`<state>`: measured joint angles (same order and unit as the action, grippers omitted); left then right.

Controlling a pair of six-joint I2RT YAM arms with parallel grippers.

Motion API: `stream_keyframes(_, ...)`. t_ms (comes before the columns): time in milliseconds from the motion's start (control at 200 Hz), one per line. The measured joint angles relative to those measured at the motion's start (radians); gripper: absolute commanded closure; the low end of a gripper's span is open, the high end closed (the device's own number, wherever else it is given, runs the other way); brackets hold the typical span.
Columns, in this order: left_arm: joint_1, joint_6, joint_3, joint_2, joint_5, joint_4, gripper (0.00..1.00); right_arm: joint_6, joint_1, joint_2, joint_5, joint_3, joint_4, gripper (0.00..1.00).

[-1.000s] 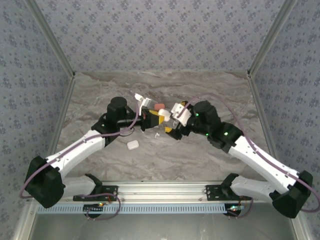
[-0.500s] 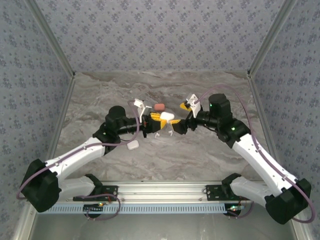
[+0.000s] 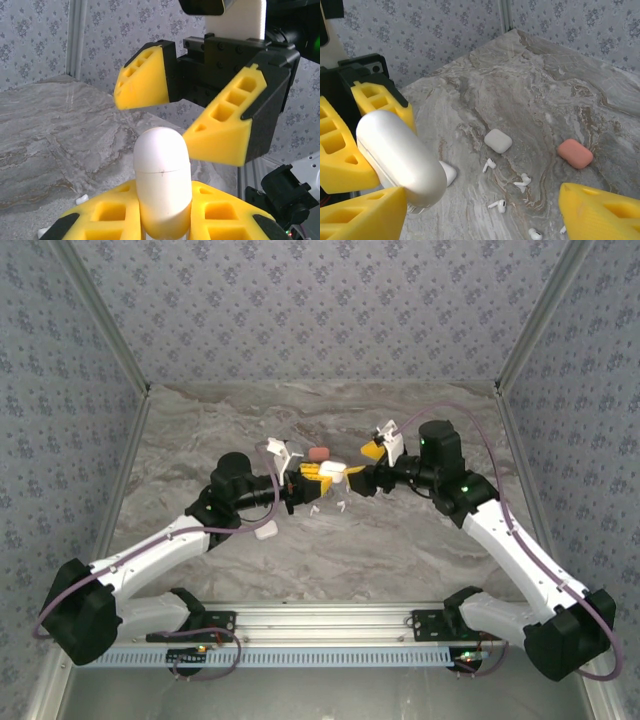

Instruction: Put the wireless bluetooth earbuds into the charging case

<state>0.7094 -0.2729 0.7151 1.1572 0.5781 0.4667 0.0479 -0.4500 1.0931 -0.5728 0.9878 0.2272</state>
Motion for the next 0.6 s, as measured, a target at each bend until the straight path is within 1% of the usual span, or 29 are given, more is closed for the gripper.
stream_keyframes(430,0.011,0.023,0.0,0.0,0.023,-0.022,1.0,-0.011,0.026,0.05,0.007,0.047,0.001,0.2)
stream_keyframes(600,0.011,0.034,-0.005,-0.012,-0.028,-0.032,1.0,-0.034,0.076,0.014,-0.014,0.047,0.001,0.2)
